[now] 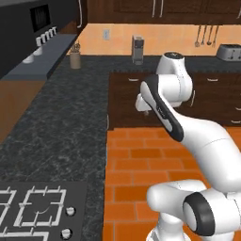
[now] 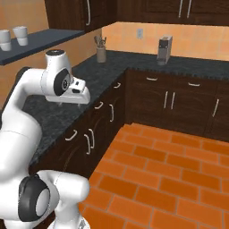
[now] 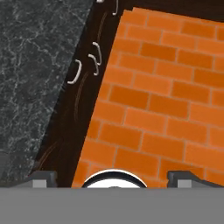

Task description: Take a straw from the drawer in front and place it inside the glass cup on the dining counter.

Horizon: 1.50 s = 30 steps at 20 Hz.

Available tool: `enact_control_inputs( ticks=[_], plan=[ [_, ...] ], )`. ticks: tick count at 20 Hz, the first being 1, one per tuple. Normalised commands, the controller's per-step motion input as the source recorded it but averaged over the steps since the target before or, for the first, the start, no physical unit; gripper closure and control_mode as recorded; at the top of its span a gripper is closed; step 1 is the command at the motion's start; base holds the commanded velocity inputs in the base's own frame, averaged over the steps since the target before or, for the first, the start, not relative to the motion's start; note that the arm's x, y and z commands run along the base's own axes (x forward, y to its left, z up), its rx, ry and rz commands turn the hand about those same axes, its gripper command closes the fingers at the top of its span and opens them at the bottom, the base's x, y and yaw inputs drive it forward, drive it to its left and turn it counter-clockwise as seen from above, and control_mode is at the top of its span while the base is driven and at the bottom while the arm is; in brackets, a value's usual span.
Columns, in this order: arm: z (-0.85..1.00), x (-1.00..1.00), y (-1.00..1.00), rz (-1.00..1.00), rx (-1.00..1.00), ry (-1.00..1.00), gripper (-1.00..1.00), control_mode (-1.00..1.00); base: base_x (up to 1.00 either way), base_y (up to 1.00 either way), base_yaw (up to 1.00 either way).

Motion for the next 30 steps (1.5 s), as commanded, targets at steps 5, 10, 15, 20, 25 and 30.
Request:
enact_control_inputs(
  ticks=[5,10,15,20,25,30],
  plan=[
    [0.00,0.00,-0.15,-0.02,0.29,0.01,-1.00,-1.00,-0.04,0.11,-0.06],
    [-0.22,0.22,-0.81,0.00,0.59,0.01,-1.00,-1.00,0.00,0.00,0.00],
    [-0.67,0.40,-0.32,0.00,0.45,0.01,-1.00,-1.00,0.00,0.00,0.00],
    [-0.92,0.25,0.00,0.02,0.28,0.00,-1.00,-1.00,0.00,0.00,0.00],
    [-0.93,0.11,0.28,0.03,0.17,0.00,-1.00,-1.00,0.00,0.00,0.00],
    [-0.66,0.22,0.42,0.03,0.15,0.00,-1.00,-1.00,0.00,0.00,0.00]
  ],
)
